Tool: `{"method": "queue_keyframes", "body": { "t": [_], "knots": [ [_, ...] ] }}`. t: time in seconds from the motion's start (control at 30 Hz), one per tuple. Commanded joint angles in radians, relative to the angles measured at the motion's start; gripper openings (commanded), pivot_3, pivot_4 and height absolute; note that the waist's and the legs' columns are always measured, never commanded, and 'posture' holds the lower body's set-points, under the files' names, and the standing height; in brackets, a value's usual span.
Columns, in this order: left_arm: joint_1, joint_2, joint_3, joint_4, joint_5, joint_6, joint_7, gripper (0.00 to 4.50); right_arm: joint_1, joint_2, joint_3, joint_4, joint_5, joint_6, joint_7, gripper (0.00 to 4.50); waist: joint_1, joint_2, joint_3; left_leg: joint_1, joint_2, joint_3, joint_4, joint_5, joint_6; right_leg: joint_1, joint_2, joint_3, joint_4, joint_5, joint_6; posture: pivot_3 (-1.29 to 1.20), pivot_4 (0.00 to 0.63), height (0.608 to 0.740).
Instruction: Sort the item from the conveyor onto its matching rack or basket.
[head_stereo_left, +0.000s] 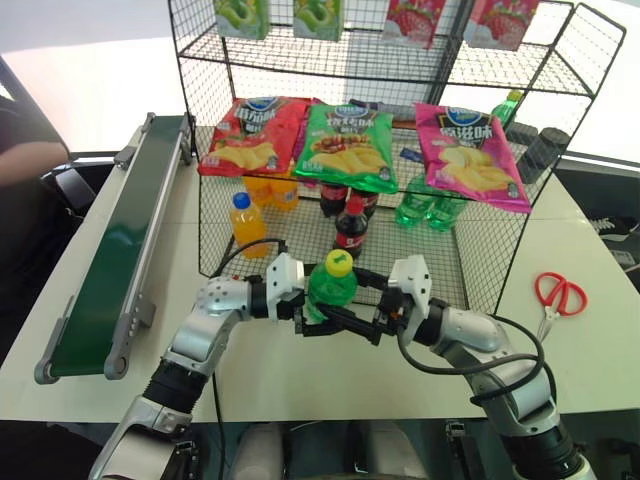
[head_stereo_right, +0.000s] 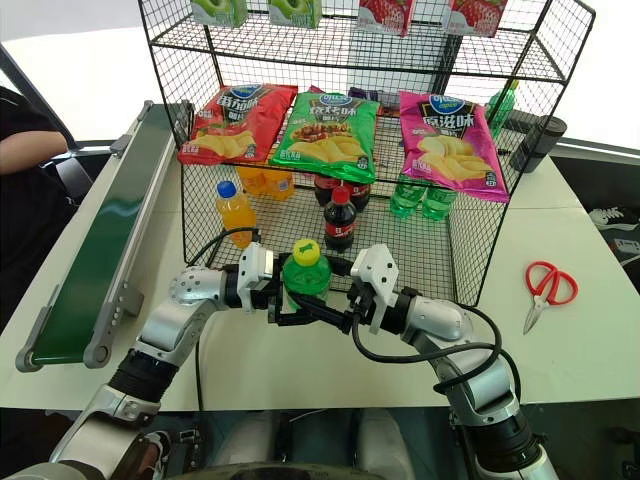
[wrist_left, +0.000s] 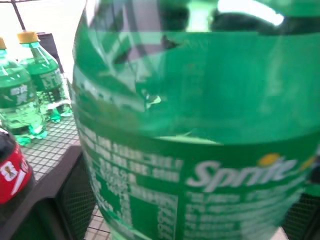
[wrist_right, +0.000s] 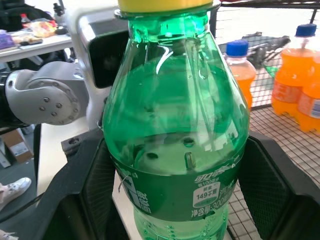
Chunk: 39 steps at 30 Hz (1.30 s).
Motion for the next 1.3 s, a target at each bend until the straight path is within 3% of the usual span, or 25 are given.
{"method": "queue_keyframes", "body": {
  "t": [0.03,0.37,0.77,1.23,1.3],
  "knots": [
    [0.037,0.03,0.025,-0.038,0.003,-0.012,0.008,4.44,-0.021,0.01,-0.073,-0.009,-0.003,-0.055,-0.033,2.93,-0.001,0.0,0.0,0.0,0.0,0.0,0.0,0.0,0.0,0.0,0.0,0.0,0.0,0.0,0.0,0.0,0.15,0.74],
    [0.176,0.072,0.148,-0.081,0.02,-0.01,0.19,4.44,0.063,-0.005,-0.272,0.162,-0.166,-0.193,-0.221,2.93,0.003,0.0,0.0,0.0,0.001,0.0,0.0,0.0,0.0,0.001,-0.002,0.0,0.0,0.0,0.0,0.0,0.15,0.74],
    [0.227,0.065,0.136,-0.183,0.008,0.051,0.223,4.44,-0.104,0.108,-0.366,0.498,-0.212,-0.311,-0.422,2.93,-0.007,0.005,0.0,0.003,0.001,0.001,-0.001,0.0,0.0,0.001,0.0,0.003,0.003,0.0,0.0,0.0,0.15,0.74],
    [0.207,0.071,0.121,-0.196,-0.002,0.072,0.205,4.44,-0.17,0.138,-0.383,0.623,-0.182,-0.334,-0.416,2.93,-0.004,0.005,-0.001,0.003,0.001,0.001,-0.001,0.0,0.0,0.001,-0.001,0.003,0.003,0.0,0.0,0.0,0.15,0.74],
    [0.207,0.072,0.12,-0.196,-0.002,0.071,0.201,4.5,-0.164,0.139,-0.384,0.614,-0.178,-0.331,-0.413,3.97,-0.004,0.005,-0.001,0.003,0.002,0.001,-0.001,0.0,0.0,0.001,-0.001,0.003,0.003,0.0,0.0,0.0,0.15,0.74]
  ]
}}
